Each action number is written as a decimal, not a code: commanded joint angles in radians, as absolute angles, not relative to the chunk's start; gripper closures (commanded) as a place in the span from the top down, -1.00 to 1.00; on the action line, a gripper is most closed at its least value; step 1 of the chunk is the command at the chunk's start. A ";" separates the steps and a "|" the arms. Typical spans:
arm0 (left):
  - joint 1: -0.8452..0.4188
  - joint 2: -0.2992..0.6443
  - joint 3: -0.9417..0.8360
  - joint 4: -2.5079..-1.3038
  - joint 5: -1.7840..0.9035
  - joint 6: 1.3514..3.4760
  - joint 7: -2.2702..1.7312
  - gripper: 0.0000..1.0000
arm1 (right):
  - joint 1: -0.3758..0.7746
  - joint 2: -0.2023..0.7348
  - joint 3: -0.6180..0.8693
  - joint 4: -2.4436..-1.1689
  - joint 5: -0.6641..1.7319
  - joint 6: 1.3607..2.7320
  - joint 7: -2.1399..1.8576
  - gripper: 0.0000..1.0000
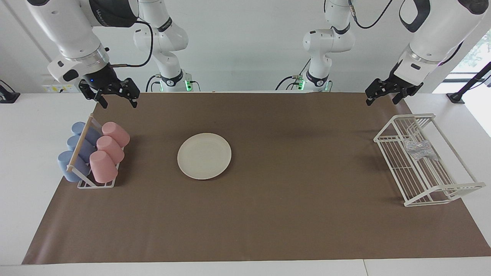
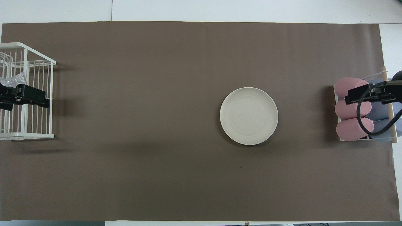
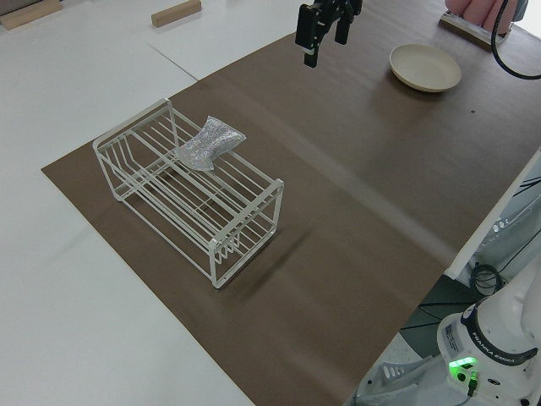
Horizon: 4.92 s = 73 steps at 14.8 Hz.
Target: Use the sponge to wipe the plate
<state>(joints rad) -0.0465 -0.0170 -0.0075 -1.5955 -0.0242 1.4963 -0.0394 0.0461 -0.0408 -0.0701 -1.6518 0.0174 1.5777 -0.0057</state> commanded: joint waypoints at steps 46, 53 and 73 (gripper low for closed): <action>-0.141 0.287 -0.021 -1.803 1.095 1.810 -0.511 -1.00 | 0.224 -0.066 0.006 -1.641 0.021 1.480 1.098 1.00; -0.146 0.278 -0.021 -1.470 0.630 1.590 -0.396 -1.00 | 0.218 -0.067 0.060 -1.640 0.121 1.489 1.307 1.00; -0.011 -0.299 -0.009 -2.313 -1.286 1.707 0.047 -1.00 | 0.397 -0.124 0.072 -1.751 0.202 1.659 1.817 1.00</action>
